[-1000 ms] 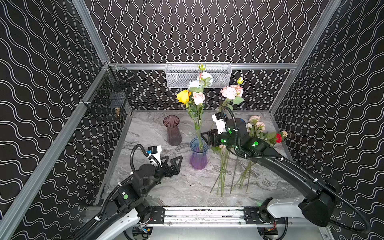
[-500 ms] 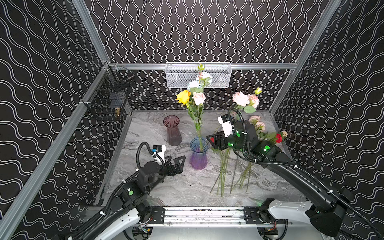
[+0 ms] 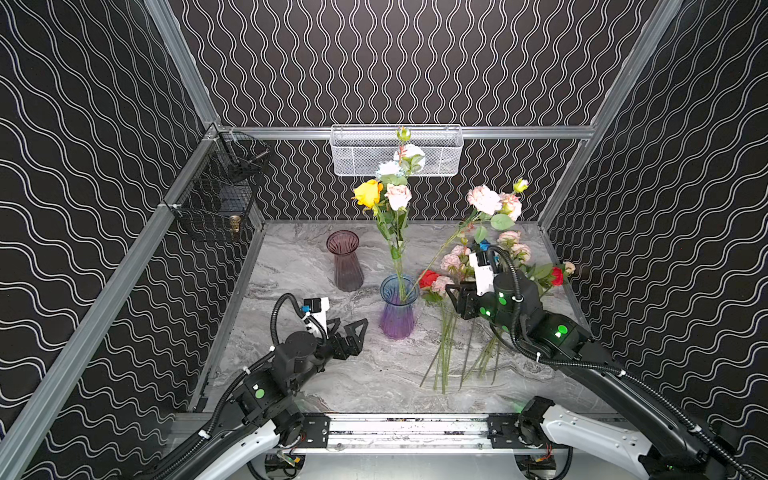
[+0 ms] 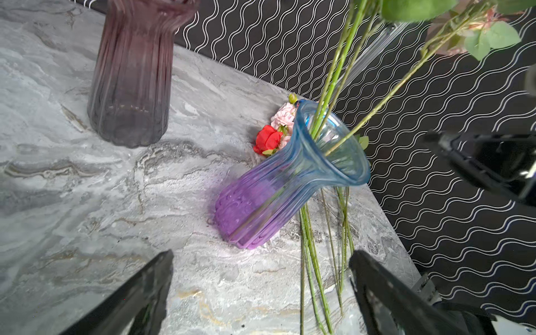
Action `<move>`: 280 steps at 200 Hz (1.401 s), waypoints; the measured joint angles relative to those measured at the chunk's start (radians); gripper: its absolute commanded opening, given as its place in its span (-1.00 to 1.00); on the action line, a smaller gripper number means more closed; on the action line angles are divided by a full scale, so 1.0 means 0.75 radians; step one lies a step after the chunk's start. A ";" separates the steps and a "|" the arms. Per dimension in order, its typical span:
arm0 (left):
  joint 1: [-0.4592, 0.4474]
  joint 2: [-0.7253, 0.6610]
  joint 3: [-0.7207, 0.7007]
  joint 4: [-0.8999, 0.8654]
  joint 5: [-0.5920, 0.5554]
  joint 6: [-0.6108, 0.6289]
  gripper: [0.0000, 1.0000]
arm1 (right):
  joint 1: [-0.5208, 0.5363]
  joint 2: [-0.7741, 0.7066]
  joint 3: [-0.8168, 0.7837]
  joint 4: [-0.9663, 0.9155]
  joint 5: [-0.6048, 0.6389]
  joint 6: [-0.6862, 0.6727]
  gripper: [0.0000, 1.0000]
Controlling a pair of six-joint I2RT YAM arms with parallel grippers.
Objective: Arrange flowers in a vase
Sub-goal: Place the flower in the vase, then pick up the flower from the flowers.
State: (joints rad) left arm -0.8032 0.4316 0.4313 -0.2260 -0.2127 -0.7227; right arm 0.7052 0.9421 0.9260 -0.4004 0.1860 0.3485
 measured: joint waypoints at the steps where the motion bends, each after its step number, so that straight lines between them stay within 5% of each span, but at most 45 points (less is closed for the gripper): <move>1: 0.000 0.000 -0.001 0.000 0.001 -0.003 0.97 | -0.005 -0.003 -0.007 -0.002 0.005 0.003 -0.41; 25: 0.000 0.013 -0.039 0.010 0.043 -0.024 0.97 | -0.142 -0.069 -0.139 0.002 0.034 0.064 -0.87; 42: 0.000 0.034 -0.068 0.036 0.071 -0.046 0.97 | -0.290 -0.118 -0.248 0.027 0.019 0.119 -0.96; 61: 0.000 0.068 -0.096 0.077 0.124 -0.066 0.97 | -0.445 -0.108 -0.331 0.071 -0.028 0.149 -0.90; 75: 0.000 0.098 -0.109 0.106 0.142 -0.080 0.95 | -0.512 -0.020 -0.349 0.115 -0.104 0.159 -0.57; 98: -0.001 0.150 -0.120 0.157 0.204 -0.096 0.93 | -0.598 0.217 -0.318 0.166 -0.227 0.190 -0.42; 181: 0.000 0.006 -0.152 0.127 0.294 -0.148 0.93 | -0.659 0.705 -0.285 0.317 -0.260 0.288 -0.37; 211: 0.001 -0.046 -0.155 0.082 0.298 -0.148 0.94 | -0.666 0.795 -0.305 0.343 -0.258 0.282 -0.82; 233: 0.001 -0.056 -0.148 0.031 0.296 -0.148 0.95 | -0.668 0.767 -0.323 0.366 -0.257 0.281 -1.00; 280: 0.001 -0.068 -0.108 -0.020 0.284 -0.137 0.97 | -0.666 0.544 -0.249 0.300 -0.154 0.242 -1.00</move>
State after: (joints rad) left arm -0.8028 0.3809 0.3500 -0.2413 0.0002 -0.8257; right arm 0.2054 1.3502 0.7391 -0.1753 0.0708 0.5297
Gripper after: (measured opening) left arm 0.982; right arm 0.063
